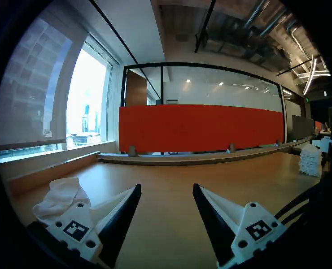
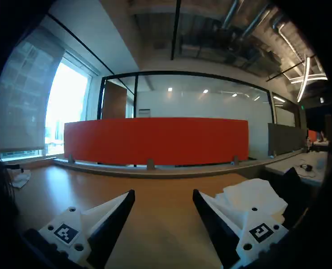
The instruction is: Fold towel
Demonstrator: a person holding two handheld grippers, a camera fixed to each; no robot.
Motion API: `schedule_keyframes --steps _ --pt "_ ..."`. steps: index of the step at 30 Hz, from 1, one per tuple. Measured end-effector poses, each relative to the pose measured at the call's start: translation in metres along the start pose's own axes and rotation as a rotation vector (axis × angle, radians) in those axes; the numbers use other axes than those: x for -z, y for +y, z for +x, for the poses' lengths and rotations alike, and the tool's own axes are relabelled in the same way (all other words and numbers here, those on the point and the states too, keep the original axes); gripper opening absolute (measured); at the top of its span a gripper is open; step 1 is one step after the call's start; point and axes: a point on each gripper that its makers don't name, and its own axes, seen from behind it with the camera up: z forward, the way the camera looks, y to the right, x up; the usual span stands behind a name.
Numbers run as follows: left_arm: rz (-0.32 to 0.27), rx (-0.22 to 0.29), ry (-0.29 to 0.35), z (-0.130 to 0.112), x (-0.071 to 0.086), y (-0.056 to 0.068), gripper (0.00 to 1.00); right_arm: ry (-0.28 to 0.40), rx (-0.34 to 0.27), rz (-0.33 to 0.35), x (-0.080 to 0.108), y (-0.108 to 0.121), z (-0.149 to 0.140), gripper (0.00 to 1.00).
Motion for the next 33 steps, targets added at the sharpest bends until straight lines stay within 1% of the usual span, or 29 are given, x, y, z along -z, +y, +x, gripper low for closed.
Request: schedule_keyframes --steps 3,8,11,18,33 --pt "0.0 0.001 0.0 0.0 0.0 0.0 0.85 -0.005 -0.011 -0.004 0.0 0.003 -0.008 1.0" --pt "0.0 0.001 0.0 0.0 0.0 0.0 0.85 -0.006 -0.043 -0.011 -0.002 0.005 -0.012 1.0" --pt "0.0 0.001 0.0 0.0 0.0 0.0 0.85 -0.002 -0.049 -0.006 -0.003 0.005 -0.013 1.0" --pt "0.0 0.001 0.0 0.0 0.0 0.0 0.85 -0.006 -0.031 0.001 -0.002 0.001 -0.02 1.0" --pt "0.0 0.001 0.0 0.0 0.001 0.0 0.85 -0.013 0.007 -0.007 -0.001 -0.001 -0.031 1.0"
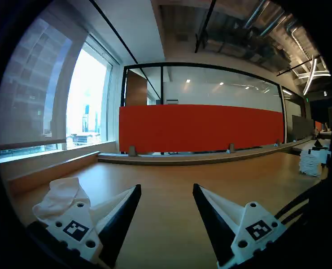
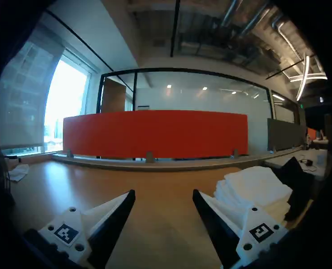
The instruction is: Fold towel
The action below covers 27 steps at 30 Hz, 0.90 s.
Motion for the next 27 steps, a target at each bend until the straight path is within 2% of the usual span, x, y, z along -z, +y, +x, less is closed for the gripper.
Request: schedule_keyframes --steps 27 --pt "0.0 0.0 0.0 0.001 -0.0003 -0.0001 0.85 -0.002 -0.001 0.007 0.0002 -0.003 0.0006 1.0"
